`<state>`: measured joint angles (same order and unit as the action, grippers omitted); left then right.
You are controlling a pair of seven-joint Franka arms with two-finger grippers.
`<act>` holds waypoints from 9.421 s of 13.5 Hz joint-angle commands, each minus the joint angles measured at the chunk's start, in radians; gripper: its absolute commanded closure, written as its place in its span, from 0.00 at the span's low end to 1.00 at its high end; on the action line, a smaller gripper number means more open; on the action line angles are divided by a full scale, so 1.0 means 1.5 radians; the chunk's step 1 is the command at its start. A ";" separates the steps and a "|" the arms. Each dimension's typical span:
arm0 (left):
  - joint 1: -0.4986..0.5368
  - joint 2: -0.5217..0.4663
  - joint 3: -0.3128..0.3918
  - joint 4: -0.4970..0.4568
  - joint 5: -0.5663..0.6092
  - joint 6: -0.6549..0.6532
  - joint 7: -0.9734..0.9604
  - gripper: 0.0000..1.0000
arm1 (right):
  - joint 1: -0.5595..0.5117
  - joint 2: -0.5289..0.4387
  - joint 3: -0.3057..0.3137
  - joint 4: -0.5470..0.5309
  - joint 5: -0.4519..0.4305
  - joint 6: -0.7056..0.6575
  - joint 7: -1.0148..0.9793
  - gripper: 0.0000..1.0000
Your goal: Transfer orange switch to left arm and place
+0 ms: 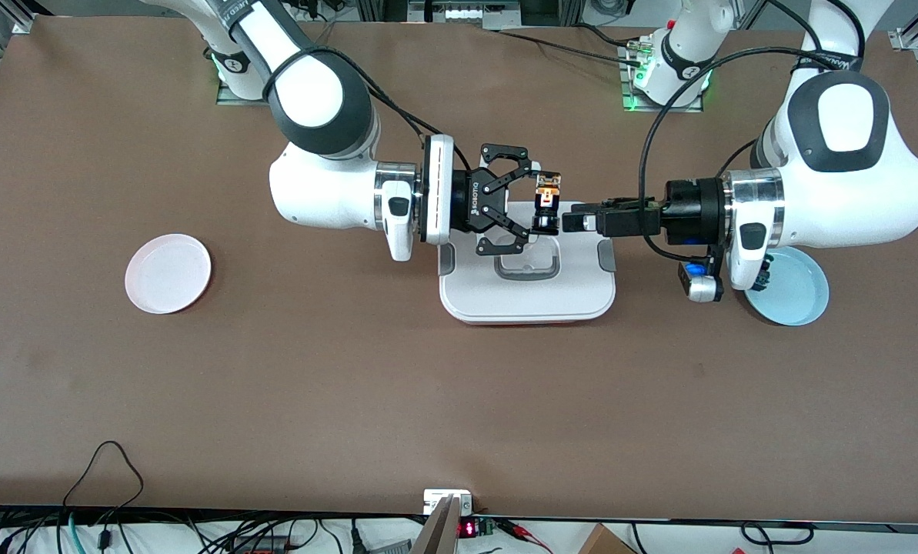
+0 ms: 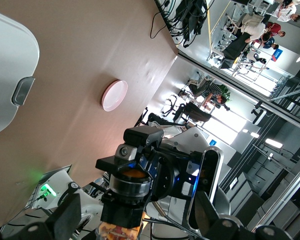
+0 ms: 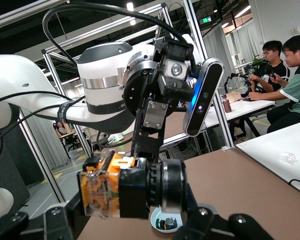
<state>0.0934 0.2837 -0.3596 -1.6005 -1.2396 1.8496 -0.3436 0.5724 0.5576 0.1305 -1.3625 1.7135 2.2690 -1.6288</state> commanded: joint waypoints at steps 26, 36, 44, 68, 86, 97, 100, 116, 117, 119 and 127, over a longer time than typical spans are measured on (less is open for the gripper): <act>0.011 -0.004 -0.001 -0.027 -0.008 -0.052 0.007 1.00 | 0.006 -0.010 -0.004 -0.028 0.029 0.003 -0.042 0.01; 0.094 0.008 0.006 -0.027 0.121 -0.175 0.101 1.00 | 0.000 -0.016 -0.004 -0.039 0.035 0.002 -0.043 0.00; 0.213 0.032 0.004 -0.027 0.654 -0.282 0.262 1.00 | -0.091 -0.088 -0.034 -0.161 0.022 -0.090 -0.058 0.00; 0.357 0.151 0.007 -0.243 1.206 0.279 0.311 1.00 | -0.165 -0.149 -0.334 -0.107 -0.798 -0.560 0.835 0.00; 0.412 0.119 0.001 -0.378 1.207 0.510 0.085 0.96 | -0.393 -0.212 -0.078 -0.028 -1.205 -0.520 1.045 0.00; 0.434 0.122 0.000 -0.373 1.237 0.509 0.148 0.46 | -0.399 -0.334 -0.082 -0.227 -1.172 -0.388 1.071 0.00; 0.434 0.121 -0.001 -0.371 1.237 0.509 0.153 0.00 | -0.395 -0.331 -0.079 -0.217 -1.168 -0.404 1.094 0.00; 0.426 0.014 -0.296 -0.061 1.153 -0.052 0.149 0.00 | -0.391 -0.332 -0.086 -0.171 -1.165 -0.434 1.077 0.00; 0.427 0.015 -0.313 -0.038 1.153 -0.075 0.149 0.00 | -0.373 -0.332 -0.088 -0.172 -1.166 -0.434 1.078 0.00; 0.426 0.015 -0.331 -0.009 1.148 -0.119 0.150 0.00 | -0.351 -0.332 -0.116 -0.172 -1.166 -0.434 1.079 0.00; 0.422 -0.003 -0.369 0.091 1.020 -0.242 0.150 0.00 | -0.323 -0.343 -0.155 -0.171 -1.163 -0.442 1.051 0.00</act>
<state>0.7277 0.2953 -0.9066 -1.4811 0.3326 1.5093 -0.1310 0.0806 0.0529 -0.0936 -1.6249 -0.0472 1.6292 -0.0366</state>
